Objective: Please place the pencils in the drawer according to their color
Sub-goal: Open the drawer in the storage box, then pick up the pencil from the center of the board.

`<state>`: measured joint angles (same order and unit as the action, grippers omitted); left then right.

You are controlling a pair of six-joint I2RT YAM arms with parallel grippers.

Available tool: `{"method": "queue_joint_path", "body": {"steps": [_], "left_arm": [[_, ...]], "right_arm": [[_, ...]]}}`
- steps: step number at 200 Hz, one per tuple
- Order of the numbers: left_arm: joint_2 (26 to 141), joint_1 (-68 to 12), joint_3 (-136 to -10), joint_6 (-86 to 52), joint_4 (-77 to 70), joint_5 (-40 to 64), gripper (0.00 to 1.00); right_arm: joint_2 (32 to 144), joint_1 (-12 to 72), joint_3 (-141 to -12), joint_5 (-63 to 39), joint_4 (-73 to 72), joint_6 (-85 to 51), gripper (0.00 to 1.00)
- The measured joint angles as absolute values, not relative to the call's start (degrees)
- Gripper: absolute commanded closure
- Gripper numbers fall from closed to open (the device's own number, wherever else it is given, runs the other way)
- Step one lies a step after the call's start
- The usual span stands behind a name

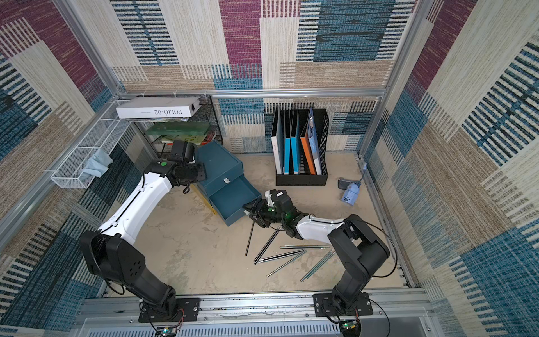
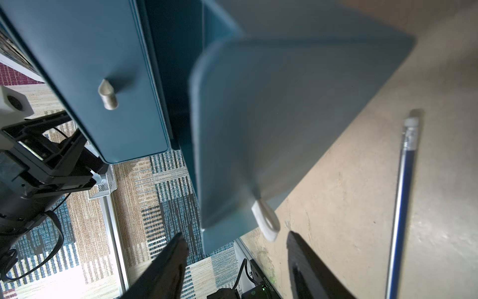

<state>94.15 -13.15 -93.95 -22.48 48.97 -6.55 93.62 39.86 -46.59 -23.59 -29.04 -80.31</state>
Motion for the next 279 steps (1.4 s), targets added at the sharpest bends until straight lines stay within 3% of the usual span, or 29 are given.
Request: {"method": "queue_joint_path", "body": {"steps": [105, 186, 279], "left_arm": [[88.8, -17.3, -98.8, -22.4, 58.8, 3.0, 0.25], [78.0, -33.8, -85.8, -32.0, 60.4, 2.2, 0.23], [84.2, -55.3, -75.0, -42.2, 59.3, -5.4, 0.24]], "right_arm": [[79.5, 37.9, -53.4, -16.4, 2.2, -70.7, 0.00], [75.2, 35.1, -61.3, -8.8, 24.8, -68.3, 0.01], [81.3, 30.1, -76.4, -7.7, 40.7, -66.2, 0.01]]}}
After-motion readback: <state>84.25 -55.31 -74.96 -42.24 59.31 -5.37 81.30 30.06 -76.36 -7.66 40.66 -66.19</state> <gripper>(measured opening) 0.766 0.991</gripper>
